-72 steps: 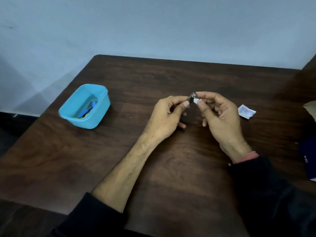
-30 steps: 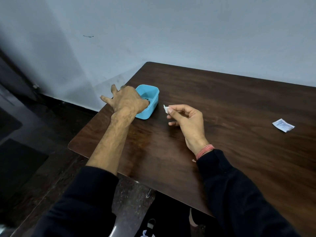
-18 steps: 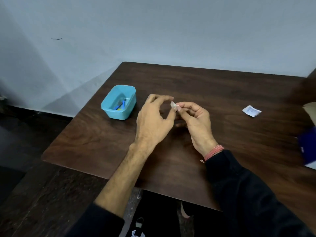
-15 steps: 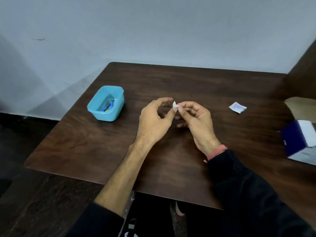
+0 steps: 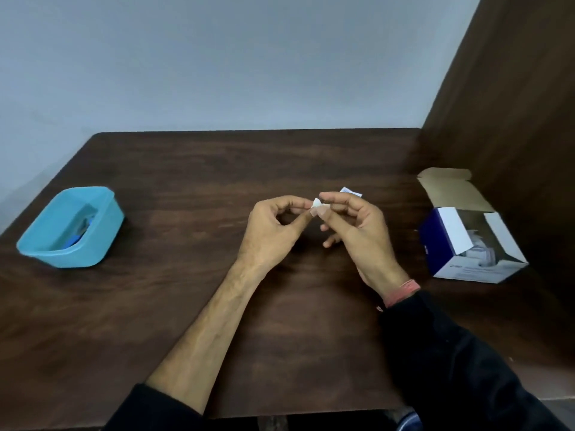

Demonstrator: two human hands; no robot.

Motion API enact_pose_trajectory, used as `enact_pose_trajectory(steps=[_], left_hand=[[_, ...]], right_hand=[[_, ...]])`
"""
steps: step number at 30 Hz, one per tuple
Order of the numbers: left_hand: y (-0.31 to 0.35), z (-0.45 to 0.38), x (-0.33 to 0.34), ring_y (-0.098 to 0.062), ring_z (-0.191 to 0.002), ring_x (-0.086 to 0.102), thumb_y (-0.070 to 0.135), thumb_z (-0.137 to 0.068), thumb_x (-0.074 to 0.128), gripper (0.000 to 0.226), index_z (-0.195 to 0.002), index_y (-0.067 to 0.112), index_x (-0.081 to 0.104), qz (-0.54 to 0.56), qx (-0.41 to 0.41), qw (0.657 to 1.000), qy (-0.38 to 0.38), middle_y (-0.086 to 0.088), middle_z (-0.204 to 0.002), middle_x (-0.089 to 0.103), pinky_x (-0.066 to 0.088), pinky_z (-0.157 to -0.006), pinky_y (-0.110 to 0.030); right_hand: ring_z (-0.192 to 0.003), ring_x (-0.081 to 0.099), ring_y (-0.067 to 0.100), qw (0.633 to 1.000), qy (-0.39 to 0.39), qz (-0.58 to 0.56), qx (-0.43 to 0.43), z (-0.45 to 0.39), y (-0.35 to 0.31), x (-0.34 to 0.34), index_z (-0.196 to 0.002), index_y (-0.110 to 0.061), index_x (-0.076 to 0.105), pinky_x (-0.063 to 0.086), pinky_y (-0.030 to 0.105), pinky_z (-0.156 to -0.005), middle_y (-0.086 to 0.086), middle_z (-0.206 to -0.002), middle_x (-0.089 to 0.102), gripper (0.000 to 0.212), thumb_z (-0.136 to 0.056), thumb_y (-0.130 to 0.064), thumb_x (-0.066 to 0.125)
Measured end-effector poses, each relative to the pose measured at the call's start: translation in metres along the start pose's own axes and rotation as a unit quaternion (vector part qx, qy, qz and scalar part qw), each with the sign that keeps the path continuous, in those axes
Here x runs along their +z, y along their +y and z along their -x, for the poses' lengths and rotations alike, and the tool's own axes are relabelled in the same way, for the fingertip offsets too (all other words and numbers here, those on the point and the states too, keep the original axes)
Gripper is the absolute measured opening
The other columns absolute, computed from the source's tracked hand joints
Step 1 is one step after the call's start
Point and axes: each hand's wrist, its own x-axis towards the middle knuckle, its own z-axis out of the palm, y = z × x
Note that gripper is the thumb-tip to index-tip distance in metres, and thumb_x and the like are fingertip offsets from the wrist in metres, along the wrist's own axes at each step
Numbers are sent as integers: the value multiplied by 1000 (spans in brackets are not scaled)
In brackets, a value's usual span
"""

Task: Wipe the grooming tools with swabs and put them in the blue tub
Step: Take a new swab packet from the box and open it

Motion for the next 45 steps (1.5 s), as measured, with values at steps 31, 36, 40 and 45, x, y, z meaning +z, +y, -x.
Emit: enact_pose_trajectory(steps=[31, 36, 40, 45], left_hand=[[2, -28, 13, -15, -86, 74, 13, -102, 79, 13, -114, 15, 85, 135, -14, 990, -42, -9, -100, 86, 63, -77, -28], [-3, -31, 8, -15, -89, 72, 14, -102, 79, 19, -120, 9, 84, 155, -13, 986, -57, -17, -108, 84, 63, -79, -30], [-4, -34, 8, -14, -88, 71, 15, -103, 78, 18, -120, 10, 84, 172, -21, 982, -80, -22, -105, 82, 62, -79, -29], [-2, -35, 6, -17, -96, 76, 15, -100, 82, 22, -121, 10, 83, 182, -18, 976, -118, -10, -107, 85, 64, -86, -34]], right_hand=[[-65, 70, 14, 996, 49, 64, -26, -19, 1, -11, -99, -20, 84, 53, 29, -51, 2, -90, 83, 3, -98, -17, 86], [-77, 72, 17, 982, 91, 150, -75, -18, 4, -12, -97, -29, 85, 59, 37, -59, -8, -99, 75, 9, -93, -24, 91], [-76, 77, 20, 988, 100, 112, -49, -18, 0, -11, -98, -20, 83, 57, 31, -50, -2, -99, 82, 9, -93, -19, 90], [-69, 77, 23, 988, 103, 107, -52, -16, -3, -10, -96, -23, 81, 57, 33, -48, -1, -96, 84, 10, -95, -16, 89]])
